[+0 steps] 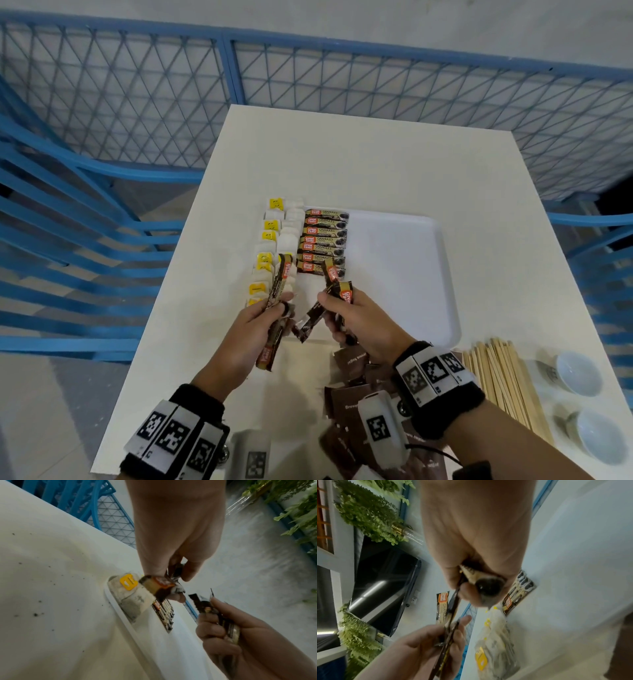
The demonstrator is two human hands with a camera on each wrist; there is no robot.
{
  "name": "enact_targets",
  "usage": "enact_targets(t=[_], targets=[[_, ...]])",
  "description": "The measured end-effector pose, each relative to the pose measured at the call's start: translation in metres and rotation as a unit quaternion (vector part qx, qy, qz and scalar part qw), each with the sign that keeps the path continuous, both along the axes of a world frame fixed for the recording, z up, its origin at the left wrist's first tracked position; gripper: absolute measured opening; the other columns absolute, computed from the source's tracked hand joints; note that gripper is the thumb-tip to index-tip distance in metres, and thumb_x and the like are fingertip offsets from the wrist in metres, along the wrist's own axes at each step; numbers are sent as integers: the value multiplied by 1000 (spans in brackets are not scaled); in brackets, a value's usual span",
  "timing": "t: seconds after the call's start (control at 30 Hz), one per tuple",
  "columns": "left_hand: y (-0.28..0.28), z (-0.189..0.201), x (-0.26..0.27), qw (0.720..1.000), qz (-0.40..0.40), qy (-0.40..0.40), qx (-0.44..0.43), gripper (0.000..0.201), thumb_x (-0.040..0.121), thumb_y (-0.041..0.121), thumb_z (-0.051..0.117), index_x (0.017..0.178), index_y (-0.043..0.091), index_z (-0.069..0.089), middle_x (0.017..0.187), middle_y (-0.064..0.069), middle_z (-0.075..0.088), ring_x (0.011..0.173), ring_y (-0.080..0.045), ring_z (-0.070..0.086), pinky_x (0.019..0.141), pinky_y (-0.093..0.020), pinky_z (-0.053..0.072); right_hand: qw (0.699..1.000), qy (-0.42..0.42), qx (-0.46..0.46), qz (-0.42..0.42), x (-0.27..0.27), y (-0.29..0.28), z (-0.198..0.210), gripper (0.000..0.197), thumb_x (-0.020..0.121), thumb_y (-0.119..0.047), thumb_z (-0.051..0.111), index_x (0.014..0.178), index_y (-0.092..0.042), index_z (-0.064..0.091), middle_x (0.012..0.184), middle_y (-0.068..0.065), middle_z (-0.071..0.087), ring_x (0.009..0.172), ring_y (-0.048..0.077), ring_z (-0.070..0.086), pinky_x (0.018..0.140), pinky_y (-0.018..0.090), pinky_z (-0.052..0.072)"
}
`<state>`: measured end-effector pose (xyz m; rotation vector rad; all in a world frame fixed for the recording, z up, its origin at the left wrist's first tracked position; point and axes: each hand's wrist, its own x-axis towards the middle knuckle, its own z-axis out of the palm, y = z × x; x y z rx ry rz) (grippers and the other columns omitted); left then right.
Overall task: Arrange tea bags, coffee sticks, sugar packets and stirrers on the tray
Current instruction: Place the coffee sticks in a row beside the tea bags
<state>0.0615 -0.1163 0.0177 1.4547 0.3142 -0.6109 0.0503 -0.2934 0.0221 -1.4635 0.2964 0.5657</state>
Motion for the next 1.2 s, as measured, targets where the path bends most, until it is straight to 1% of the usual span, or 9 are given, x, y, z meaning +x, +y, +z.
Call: enact_targets(t=[0.17, 0.33, 0.47, 0.57, 0.7, 0.83, 0.93, 1.1, 1.2], targets=[[-8, 5, 1, 996, 27, 1, -85, 29, 97, 11, 42, 120, 10, 59, 111, -15, 64, 85, -28, 65, 69, -35, 53, 994, -11, -18, 103, -4, 15, -9, 16, 93, -33, 53, 99, -20, 47, 72, 2, 53, 65, 21, 47, 50, 25, 40], [-22, 14, 1, 992, 57, -65, -89, 28, 98, 11, 41, 98, 21, 67, 92, -14, 64, 66, -28, 57, 51, -33, 47, 999, -25, -8, 37, 2, 31, -9, 27, 87, -34, 61, 106, -17, 51, 68, 6, 58, 61, 27, 46, 45, 28, 36], [-23, 13, 6, 991, 79, -69, -84, 27, 97, 11, 42, 111, 18, 63, 114, -5, 65, 98, -22, 63, 81, -38, 52, 998, -37, -44, 32, 7, 26, -1, 9, 89, -14, 59, 82, -13, 53, 49, -2, 51, 39, 12, 41, 39, 22, 31], [-15, 9, 9, 992, 83, -99, -14, 25, 97, 12, 44, 110, 21, 63, 114, 0, 62, 106, -11, 58, 89, -24, 44, 998, -44, -39, 7, 7, 16, 3, 14, 90, -11, 58, 77, -10, 52, 42, -6, 46, 36, 9, 37, 40, 21, 29], [-6, 2, 1, 995, -43, -56, 66, 20, 93, 8, 47, 100, 3, 65, 97, -12, 66, 91, -22, 60, 79, -27, 46, 998, -56, 24, 1, 7, 7, 11, 16, 92, -11, 56, 99, -25, 59, 51, -1, 45, 44, 13, 39, 44, 21, 33], [-5, 8, -4, 974, -199, -43, 95, 16, 85, 17, 52, 86, 10, 67, 81, -2, 71, 79, -14, 64, 71, -23, 50, 997, -47, -3, 56, 9, 7, 18, 18, 88, -11, 61, 71, -13, 58, 51, -1, 48, 44, 13, 41, 44, 21, 34], [-5, 14, 1, 987, -154, 6, -44, 46, 56, 24, 63, 100, 9, 64, 89, -2, 70, 85, -14, 65, 72, -22, 53, 999, -32, -3, 29, 12, 7, 18, 11, 88, -10, 60, 78, -8, 59, 55, 3, 49, 46, 16, 41, 43, 22, 34], [-15, 30, 5, 986, -91, 37, -132, 46, 86, 42, 57, 122, 13, 56, 98, -16, 70, 81, -28, 69, 65, -31, 56, 997, -43, 25, 66, 7, 23, 15, 8, 93, -12, 54, 94, -5, 58, 70, 12, 51, 53, 17, 46, 46, 22, 39], [-21, 25, 9, 989, -40, 70, -128, 51, 81, 41, 54, 125, 17, 55, 105, -10, 70, 89, -22, 70, 63, -30, 57, 995, -82, -13, 54, 7, 34, 13, 17, 96, -17, 48, 111, -12, 54, 95, 5, 64, 82, 18, 64, 71, 26, 54]])
